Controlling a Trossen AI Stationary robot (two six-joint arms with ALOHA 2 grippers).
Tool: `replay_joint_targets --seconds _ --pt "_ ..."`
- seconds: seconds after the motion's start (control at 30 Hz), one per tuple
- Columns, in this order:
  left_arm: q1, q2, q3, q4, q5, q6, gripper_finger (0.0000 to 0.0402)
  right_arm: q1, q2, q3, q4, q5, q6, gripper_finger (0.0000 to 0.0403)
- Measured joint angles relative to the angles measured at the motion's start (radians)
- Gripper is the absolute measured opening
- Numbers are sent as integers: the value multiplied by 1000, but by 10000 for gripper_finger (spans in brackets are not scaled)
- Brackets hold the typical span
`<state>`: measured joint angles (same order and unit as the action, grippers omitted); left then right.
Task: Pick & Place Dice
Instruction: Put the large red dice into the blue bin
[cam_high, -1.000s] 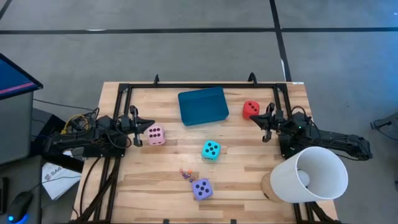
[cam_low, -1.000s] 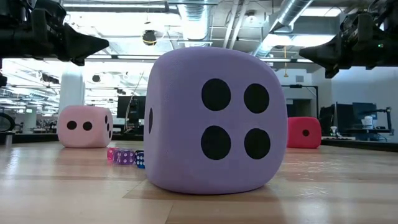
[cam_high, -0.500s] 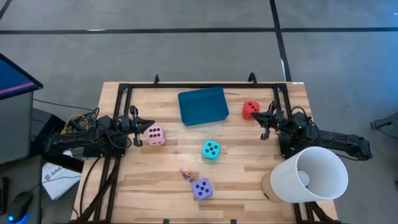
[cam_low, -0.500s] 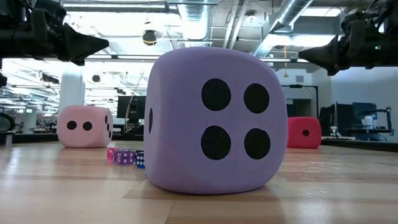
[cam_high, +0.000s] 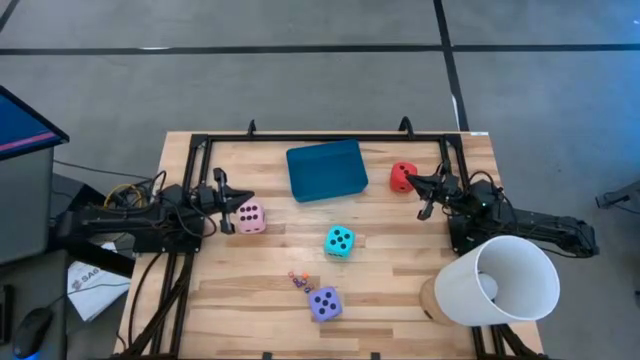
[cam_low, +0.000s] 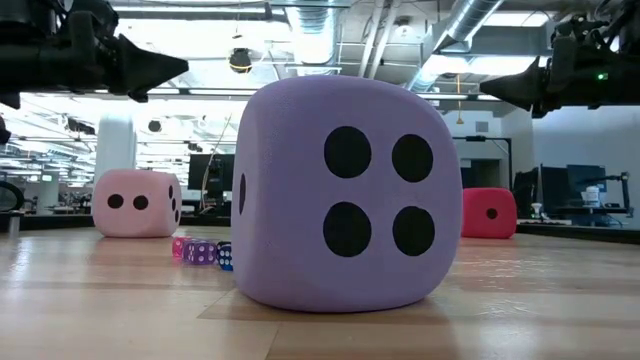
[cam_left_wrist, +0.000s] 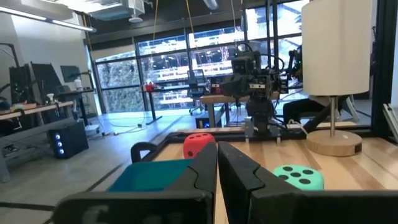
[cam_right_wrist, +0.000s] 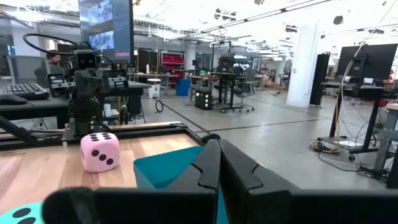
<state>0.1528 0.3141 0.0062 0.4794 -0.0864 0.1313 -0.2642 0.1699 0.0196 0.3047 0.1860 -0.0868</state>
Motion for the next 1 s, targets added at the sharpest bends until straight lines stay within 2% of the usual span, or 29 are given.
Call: replay_joint_targets --seconds 0.13,0.3,0.43,0.57,0.67,0.83,1.0 --pt "0 106 0 88 -8 1 6 0 0 0 0 0 0 0" --pt "0 201 0 124 -122 3 6 0 1 0 0 27 0 0" --pt "0 251 0 132 -204 3 6 -1 47 0 -4 89 0 0" --pt "0 271 0 147 -207 3 6 -1 118 38 -19 120 0 0" --pt "0 271 0 151 -207 3 6 0 182 96 -101 152 0 0" --pt "0 271 0 151 -211 3 6 -1 267 236 -338 275 20 0" --pt "0 271 0 151 -211 3 6 -1 335 364 -503 289 123 0"
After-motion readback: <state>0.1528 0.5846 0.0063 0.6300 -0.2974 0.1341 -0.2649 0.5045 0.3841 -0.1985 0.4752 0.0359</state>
